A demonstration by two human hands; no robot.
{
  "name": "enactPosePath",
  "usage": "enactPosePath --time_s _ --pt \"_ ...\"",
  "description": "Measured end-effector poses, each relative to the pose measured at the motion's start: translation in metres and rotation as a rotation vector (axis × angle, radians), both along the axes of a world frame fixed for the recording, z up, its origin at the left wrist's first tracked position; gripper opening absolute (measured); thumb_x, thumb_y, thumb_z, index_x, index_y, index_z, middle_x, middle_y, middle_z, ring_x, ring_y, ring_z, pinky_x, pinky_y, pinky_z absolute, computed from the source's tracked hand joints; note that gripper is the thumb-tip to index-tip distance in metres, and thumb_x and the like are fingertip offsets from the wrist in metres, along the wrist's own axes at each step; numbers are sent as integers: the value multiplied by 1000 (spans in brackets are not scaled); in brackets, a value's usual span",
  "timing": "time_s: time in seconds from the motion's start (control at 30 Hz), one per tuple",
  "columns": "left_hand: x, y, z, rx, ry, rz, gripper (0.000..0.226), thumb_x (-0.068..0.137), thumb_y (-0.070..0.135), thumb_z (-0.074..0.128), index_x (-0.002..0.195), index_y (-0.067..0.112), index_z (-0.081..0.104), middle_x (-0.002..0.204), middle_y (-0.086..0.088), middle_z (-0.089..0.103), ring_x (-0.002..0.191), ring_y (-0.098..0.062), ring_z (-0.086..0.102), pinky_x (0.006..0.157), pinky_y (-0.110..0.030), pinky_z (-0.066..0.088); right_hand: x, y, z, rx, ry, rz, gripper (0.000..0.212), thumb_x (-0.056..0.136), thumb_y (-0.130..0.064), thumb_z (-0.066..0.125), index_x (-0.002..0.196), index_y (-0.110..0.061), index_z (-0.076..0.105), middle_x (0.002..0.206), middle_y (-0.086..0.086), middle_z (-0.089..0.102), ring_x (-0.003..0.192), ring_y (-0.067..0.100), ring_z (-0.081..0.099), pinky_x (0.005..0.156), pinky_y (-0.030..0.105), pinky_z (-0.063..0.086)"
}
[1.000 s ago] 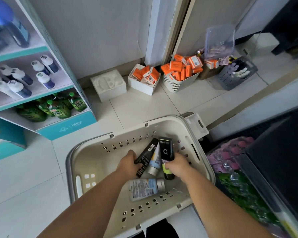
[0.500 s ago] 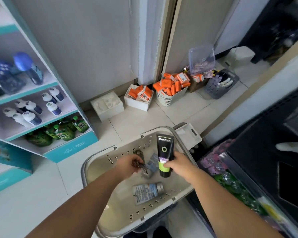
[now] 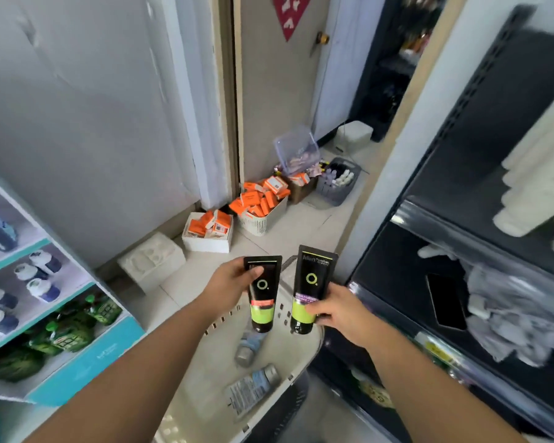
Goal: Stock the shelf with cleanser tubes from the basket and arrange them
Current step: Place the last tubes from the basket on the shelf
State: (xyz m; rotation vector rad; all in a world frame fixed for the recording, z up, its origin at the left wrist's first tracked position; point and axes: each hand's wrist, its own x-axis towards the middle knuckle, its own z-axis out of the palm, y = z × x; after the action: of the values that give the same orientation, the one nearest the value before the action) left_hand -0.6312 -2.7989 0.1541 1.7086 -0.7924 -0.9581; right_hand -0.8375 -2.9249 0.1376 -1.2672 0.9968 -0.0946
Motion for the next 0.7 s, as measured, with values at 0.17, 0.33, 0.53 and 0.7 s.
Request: enactPosePath --time_s 0.17,0.33,0.53,0.7 --pt "-53 -48 56 -164 116 -108 13 96 12 55 105 15 65 83 6 73 71 -5 69 57 -21 56 -60 -13 47 -63 -81 -132 39 79 11 66 113 -8 62 106 13 73 97 32 70 78 40 59" --pt "-122 -89 94 -217 172 -267 17 96 12 55 111 11 64 90 1 73 74 -8 71 59 -25 57 -138 -27 76 -101 -162 -256 41 78 13 66 114 -7 60 110 22 68 96 42 68 89 62 50" --pt "-235 -118 119 -277 152 -425 16 97 9 53 108 9 65 89 2 73 78 -10 70 68 -29 59 -251 -19 109 -141 -193 -420 40 80 17 62 110 -10 59 107 20 69 96 37 69 85 51 56" --pt "-351 -127 129 -328 135 -517 14 95 14 57 103 19 68 96 3 75 90 -12 70 82 -36 57 -363 0 124 -203 -222 -505 42 80 19 61 111 -9 59 108 20 69 96 37 68 85 50 56"
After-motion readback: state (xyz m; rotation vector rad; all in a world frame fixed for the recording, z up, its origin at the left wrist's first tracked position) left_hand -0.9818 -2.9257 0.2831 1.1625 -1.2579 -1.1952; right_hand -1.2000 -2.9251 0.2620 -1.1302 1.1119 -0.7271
